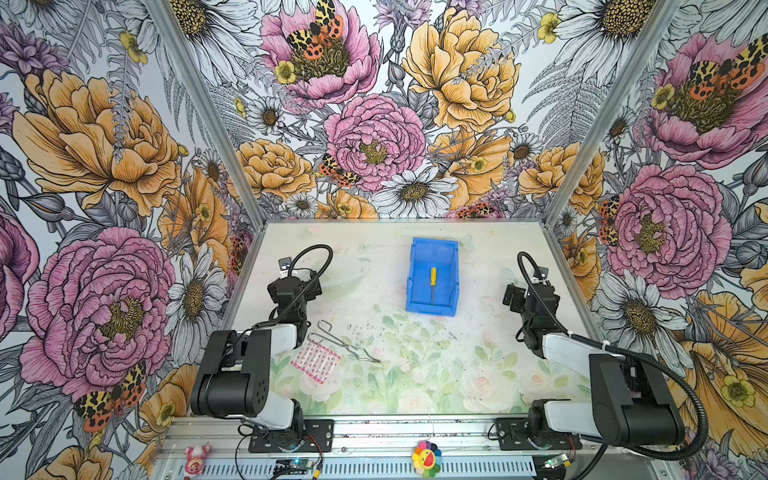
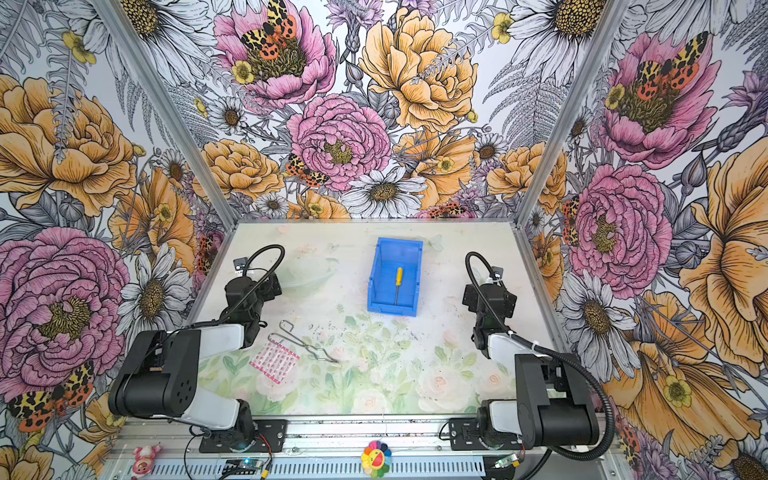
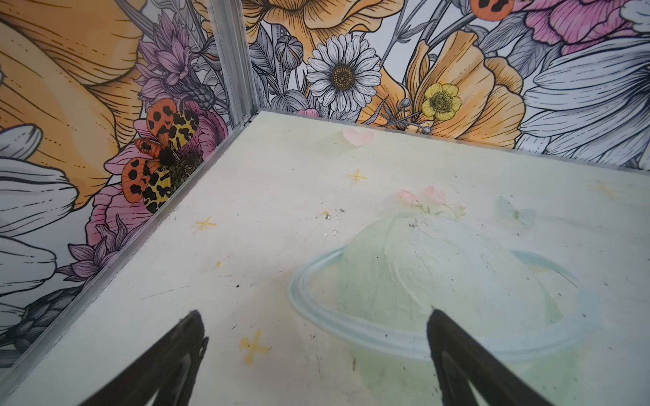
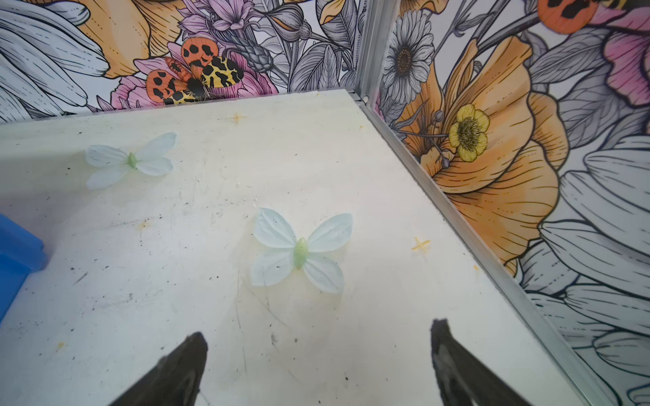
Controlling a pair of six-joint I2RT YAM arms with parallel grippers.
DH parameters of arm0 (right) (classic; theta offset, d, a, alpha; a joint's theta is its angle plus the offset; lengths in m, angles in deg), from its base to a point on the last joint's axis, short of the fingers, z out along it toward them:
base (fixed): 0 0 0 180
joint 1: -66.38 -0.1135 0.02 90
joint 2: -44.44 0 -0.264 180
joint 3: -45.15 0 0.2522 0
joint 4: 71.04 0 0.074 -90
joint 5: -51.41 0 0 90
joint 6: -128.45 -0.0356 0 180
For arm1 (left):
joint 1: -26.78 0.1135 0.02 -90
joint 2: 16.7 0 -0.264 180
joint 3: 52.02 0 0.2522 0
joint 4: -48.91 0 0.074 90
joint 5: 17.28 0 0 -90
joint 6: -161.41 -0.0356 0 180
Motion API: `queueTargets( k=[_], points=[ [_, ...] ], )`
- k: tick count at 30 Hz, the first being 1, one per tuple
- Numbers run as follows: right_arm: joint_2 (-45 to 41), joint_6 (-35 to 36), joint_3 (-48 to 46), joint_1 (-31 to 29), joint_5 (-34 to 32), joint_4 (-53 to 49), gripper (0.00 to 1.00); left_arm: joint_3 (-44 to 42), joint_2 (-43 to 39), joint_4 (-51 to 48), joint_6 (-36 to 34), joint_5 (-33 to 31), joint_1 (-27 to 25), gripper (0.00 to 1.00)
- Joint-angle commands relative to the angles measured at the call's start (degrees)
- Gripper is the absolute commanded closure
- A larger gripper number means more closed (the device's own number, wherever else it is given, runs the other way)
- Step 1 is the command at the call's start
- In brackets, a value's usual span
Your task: Put the screwdriver in the bin
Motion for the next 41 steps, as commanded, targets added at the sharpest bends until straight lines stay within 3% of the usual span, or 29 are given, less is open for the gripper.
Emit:
queueTargets(
  k=[1, 6, 12, 16, 41],
  points=[
    [2.49, 0.95, 3.37, 0.49, 2.95, 5.02, 0.01, -1.97, 0.31, 7.07, -1.53, 4.18, 0.2, 0.01],
    [7.11, 2.63, 4.28, 0.58, 5.22, 9.4, 0.01, -5.81, 3.07, 16.98, -2.45, 7.16, 0.37, 0.01],
    [8.31, 3.42, 3.12, 0.67, 7.38, 12.78, 0.01, -5.41, 2.93, 15.85, -2.65, 6.56, 0.08, 0.01],
    [10.82, 5.97, -1.21, 0.55, 13.08, 23.24, 0.01, -5.4, 2.98, 15.7, -2.78, 5.87, -0.19, 0.01],
    [10.33, 5.04, -1.14, 0.66, 10.95, 22.23, 0.01, -5.32, 2.99, 15.75, -3.43, 6.59, -0.46, 0.02]
  ],
)
